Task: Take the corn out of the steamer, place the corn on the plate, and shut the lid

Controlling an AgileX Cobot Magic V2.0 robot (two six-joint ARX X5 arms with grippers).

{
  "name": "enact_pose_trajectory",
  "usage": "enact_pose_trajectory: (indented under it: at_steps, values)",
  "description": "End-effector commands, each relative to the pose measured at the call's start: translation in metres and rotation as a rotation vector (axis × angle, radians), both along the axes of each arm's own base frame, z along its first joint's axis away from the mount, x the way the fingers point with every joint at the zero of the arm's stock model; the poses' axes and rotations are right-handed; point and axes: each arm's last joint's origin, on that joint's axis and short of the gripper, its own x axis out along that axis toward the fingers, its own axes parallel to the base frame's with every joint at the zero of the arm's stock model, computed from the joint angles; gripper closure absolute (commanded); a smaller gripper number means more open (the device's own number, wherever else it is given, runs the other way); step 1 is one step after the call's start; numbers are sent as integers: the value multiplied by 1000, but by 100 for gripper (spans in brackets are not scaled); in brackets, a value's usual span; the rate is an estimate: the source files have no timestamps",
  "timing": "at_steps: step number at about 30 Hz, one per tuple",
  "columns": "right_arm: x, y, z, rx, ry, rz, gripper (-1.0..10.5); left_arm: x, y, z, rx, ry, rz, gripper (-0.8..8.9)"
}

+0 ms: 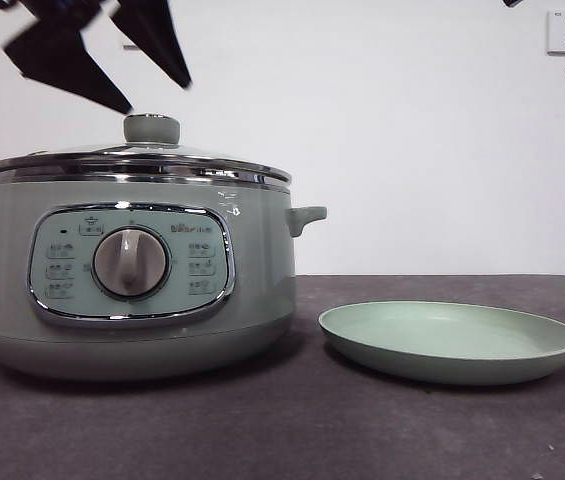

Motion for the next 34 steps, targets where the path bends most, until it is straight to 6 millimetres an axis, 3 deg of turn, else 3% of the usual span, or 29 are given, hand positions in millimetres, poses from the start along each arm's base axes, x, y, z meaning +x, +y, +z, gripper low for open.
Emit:
enact_pose_trajectory:
  at_steps: [1,5,6,9,14,18,22,26,29,34]
  values:
    - [0,0,0,3,4,-5,509,7,-7,-12,46,27,-2,404]
    - [0,0,0,3,4,-5,509,10,-9,-20,80,62,11,412]
    - [1,0,0,2,4,-5,509,9,-9,-20,84,62,11,475]
    - [1,0,0,2,4,-5,510,8,-8,-21,109,69,-8,815]
    - [2,0,1,5,-5,-4,510,10,-9,-13,87,18,-10,822]
    - [9,13,0,40,8,33,509,-5,-1,21,37,-94,9,822]
    - [23,44,-3,25,73,141,509,-42,19,60,25,-250,114,822]
    - [43,97,-1,-72,99,230,509,-95,48,90,41,-378,254,822]
    - [60,144,4,-125,128,316,509,-131,68,100,80,-427,344,822]
    - [81,197,5,-270,158,366,510,-161,84,101,129,-438,409,822]
